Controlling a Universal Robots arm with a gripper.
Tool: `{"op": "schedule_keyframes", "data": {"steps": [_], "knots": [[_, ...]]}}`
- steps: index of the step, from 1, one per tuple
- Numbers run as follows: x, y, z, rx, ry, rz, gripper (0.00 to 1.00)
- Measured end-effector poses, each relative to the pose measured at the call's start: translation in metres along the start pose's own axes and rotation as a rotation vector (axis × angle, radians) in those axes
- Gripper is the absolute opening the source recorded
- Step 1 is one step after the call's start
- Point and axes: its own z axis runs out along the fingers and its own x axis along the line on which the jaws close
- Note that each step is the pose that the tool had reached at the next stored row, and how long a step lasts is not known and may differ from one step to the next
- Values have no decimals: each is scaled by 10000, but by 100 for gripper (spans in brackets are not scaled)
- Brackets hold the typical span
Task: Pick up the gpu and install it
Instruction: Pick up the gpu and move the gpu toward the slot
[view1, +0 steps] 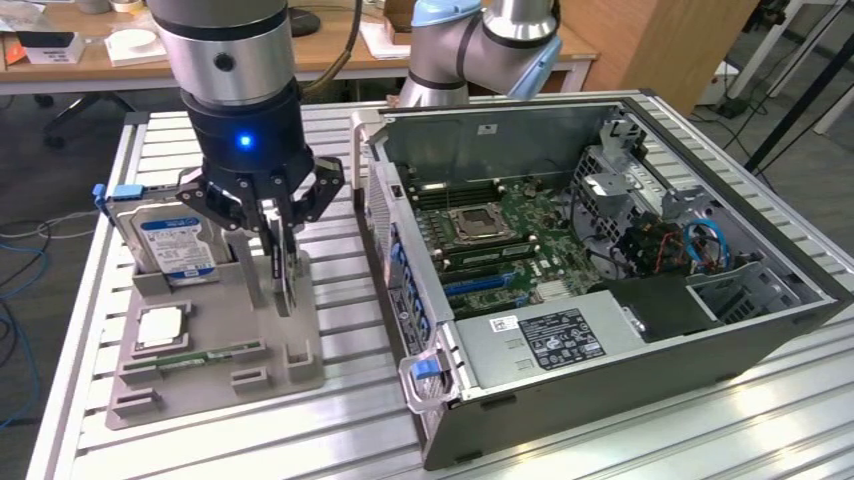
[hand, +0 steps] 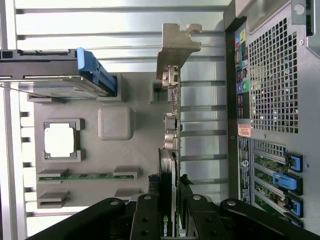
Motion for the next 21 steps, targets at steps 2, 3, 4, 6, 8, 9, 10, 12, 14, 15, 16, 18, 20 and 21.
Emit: {"op": "schedule_keyframes", "data": {"steps": [2,3,4,6,8,9,10,12,14,15,16,18,20,21], "knots": [[0,0,0,0,0,0,26],[0,0,-2,0,0,0,26],[0,0,-8,2,3,0,26],[-1,2,-26,0,0,1,26],[-1,3,-50,0,0,0,26],[-2,3,-63,0,1,0,26],[-2,4,-76,1,1,0,26],[-2,5,-102,0,0,0,26],[-3,7,-129,0,0,0,26],[-3,8,-144,0,0,0,26],[-4,8,-158,0,1,0,26],[-5,10,-187,0,0,1,26],[-5,12,-219,0,0,1,26],[-6,12,-234,0,0,0,26]]}}
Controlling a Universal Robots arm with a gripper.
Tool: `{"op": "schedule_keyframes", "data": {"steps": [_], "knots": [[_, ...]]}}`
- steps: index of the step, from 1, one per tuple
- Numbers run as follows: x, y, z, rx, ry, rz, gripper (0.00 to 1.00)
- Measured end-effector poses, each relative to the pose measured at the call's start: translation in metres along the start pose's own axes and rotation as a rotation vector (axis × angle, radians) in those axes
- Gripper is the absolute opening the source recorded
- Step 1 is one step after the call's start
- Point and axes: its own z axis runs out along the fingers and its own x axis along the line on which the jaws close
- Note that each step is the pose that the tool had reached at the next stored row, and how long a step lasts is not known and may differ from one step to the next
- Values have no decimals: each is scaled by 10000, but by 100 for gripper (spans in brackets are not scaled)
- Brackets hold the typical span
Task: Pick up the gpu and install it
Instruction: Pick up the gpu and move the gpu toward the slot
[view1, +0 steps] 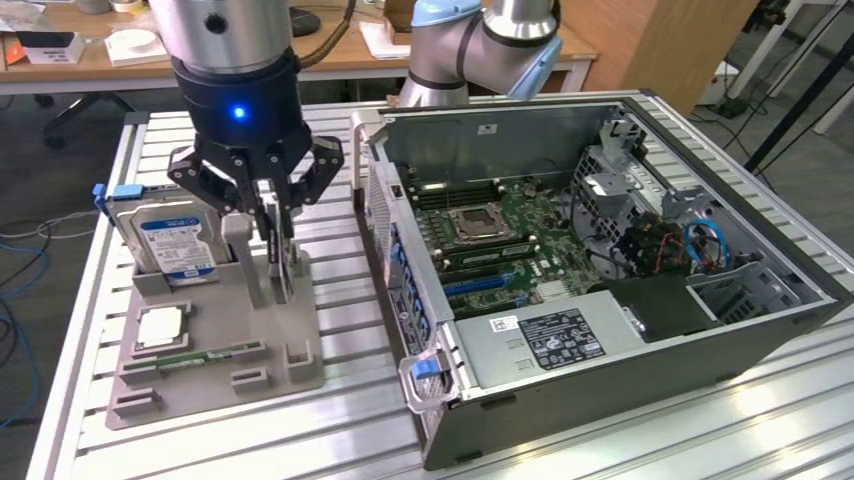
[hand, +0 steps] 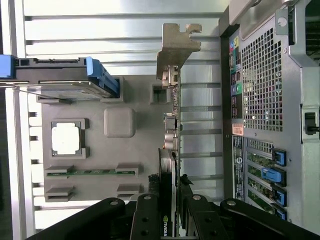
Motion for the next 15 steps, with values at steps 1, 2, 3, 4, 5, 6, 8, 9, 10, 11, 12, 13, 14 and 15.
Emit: {"op": "schedule_keyframes", "data": {"steps": [1,2,3,4,5,6,8,9,10,11,12,13,14,15], "knots": [[0,1,-15,-1,0,0,26],[-1,2,-30,0,0,0,26],[-1,2,-44,0,0,0,26],[-1,3,-59,0,0,1,26],[-2,4,-73,0,0,1,26],[-2,5,-87,0,1,0,26],[-3,6,-114,0,0,1,26],[-3,7,-127,0,0,0,26],[-4,7,-139,0,0,0,26],[-4,8,-152,0,0,0,26],[-4,9,-165,-1,0,0,26],[-5,9,-178,0,0,0,26],[-5,10,-191,0,0,0,26],[-5,11,-203,0,0,0,26]]}}
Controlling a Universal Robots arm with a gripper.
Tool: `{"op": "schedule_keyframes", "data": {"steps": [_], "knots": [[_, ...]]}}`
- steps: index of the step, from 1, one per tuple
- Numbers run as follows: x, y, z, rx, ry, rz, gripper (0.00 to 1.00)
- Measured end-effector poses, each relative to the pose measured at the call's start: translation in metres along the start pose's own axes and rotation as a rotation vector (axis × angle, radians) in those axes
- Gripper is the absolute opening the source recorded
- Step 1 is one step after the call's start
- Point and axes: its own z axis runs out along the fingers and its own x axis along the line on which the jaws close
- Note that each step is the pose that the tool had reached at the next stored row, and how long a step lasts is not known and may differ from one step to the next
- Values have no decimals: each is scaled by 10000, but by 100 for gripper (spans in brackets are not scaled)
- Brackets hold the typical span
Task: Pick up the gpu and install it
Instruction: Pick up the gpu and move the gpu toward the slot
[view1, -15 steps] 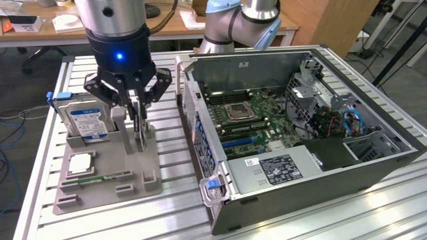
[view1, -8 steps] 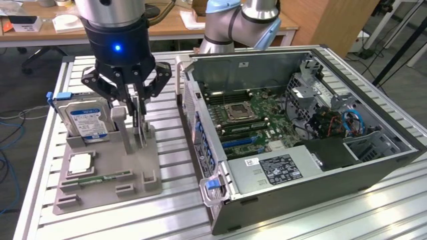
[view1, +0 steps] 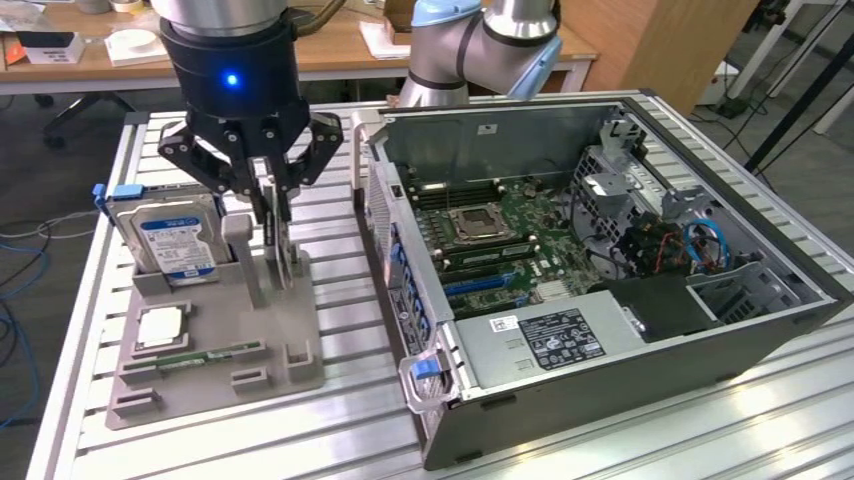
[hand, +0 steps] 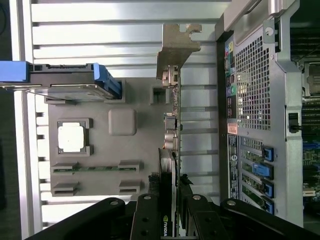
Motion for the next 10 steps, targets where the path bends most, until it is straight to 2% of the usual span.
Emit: {"op": "schedule_keyframes", "data": {"steps": [10], "knots": [[-3,7,-128,0,0,0,26]]}}
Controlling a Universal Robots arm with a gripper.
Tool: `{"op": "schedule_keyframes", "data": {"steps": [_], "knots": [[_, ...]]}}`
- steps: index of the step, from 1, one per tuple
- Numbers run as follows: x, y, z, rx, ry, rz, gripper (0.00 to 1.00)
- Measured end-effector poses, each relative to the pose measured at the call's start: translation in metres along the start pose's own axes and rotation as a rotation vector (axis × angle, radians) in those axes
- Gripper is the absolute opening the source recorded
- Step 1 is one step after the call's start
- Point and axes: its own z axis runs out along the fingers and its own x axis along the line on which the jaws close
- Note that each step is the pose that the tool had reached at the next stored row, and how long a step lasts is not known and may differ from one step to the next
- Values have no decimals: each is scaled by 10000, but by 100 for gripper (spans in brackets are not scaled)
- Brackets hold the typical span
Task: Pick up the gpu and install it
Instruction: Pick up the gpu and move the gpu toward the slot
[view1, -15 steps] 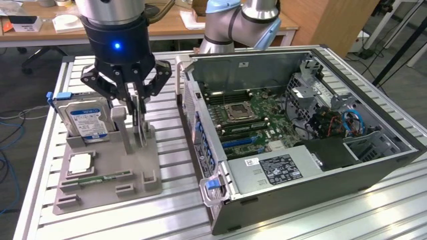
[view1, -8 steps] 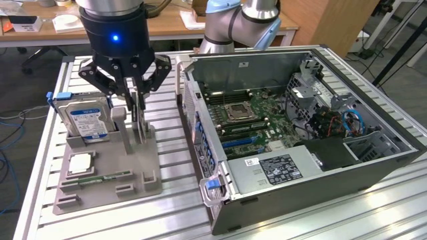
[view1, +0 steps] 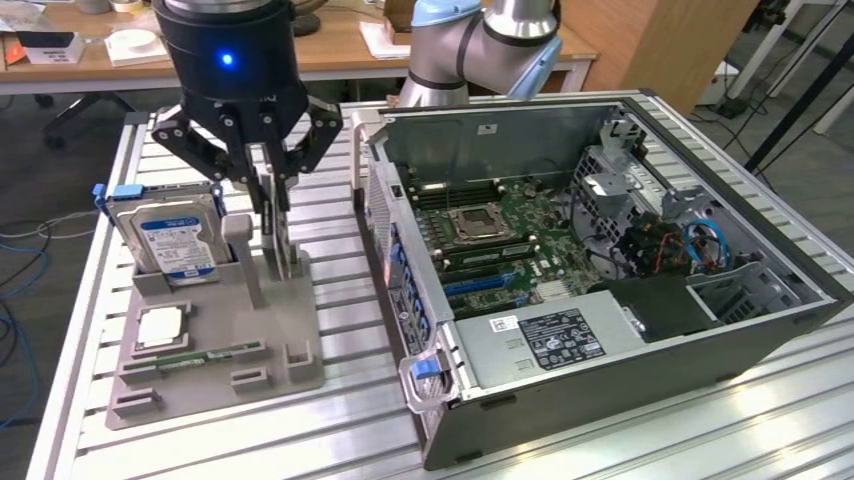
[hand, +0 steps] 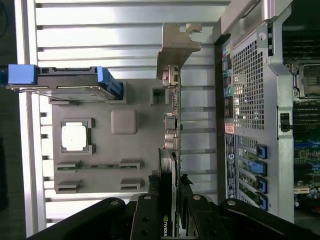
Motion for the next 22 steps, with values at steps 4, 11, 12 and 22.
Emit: {"op": "schedule_keyframes", "data": {"steps": [4,11,12,22], "knots": [[-1,3,-54,1,0,0,26],[-4,8,-160,0,0,1,26],[-4,9,-172,1,0,0,26],[-7,15,-287,0,-1,0,26]]}}
